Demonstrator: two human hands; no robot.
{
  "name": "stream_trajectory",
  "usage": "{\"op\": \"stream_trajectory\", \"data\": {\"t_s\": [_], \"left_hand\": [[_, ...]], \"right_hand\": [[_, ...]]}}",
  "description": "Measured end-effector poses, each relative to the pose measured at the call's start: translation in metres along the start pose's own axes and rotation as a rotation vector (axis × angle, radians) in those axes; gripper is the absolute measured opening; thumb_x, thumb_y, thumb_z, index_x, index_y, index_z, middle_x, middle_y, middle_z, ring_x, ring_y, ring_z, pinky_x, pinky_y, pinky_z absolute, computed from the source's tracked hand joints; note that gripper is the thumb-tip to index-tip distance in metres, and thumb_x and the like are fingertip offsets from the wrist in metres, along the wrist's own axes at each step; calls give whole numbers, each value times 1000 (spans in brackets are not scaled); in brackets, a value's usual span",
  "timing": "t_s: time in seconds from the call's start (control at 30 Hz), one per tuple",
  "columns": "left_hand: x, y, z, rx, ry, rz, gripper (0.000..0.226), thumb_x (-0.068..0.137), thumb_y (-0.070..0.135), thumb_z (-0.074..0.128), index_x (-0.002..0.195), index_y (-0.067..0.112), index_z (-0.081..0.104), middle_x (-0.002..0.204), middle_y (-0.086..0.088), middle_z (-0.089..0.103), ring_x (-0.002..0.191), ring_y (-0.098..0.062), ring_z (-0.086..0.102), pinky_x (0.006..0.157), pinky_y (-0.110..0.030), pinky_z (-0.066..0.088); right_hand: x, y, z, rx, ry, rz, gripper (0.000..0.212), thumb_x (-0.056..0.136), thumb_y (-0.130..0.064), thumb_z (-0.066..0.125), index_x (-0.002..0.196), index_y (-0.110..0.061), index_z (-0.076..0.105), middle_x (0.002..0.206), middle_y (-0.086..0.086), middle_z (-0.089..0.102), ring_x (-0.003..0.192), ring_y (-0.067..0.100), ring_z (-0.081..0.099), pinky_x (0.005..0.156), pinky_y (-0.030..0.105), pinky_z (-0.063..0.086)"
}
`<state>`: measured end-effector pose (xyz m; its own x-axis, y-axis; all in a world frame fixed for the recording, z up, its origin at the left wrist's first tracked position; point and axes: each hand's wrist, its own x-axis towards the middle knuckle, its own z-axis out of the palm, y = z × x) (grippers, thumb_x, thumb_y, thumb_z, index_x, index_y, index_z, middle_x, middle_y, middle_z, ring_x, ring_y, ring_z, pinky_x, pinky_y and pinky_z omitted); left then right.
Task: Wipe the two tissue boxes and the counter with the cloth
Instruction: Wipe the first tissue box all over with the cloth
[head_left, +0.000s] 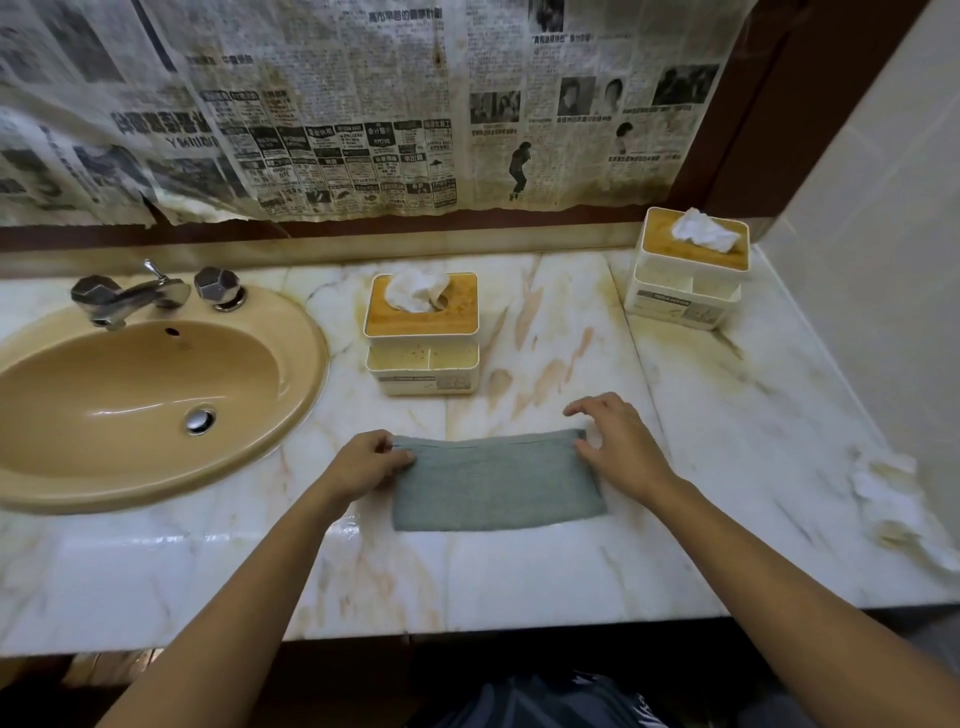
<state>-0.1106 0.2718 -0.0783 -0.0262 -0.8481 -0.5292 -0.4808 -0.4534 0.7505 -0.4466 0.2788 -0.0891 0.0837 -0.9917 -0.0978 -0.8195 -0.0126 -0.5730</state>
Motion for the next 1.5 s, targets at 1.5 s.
{"op": "stream_trajectory", "data": {"t_s": [1.5], "left_hand": [[13,43,62,650,156,773,17,92,33,61,106,27,69,98,7,58,89,-12,53,76,-29,44]], "right_hand": [[5,-3,20,-398,-202,-117,66,81,-59,65,139,-36,45,129,-10,50,118,18,40,99,35,27]]}}
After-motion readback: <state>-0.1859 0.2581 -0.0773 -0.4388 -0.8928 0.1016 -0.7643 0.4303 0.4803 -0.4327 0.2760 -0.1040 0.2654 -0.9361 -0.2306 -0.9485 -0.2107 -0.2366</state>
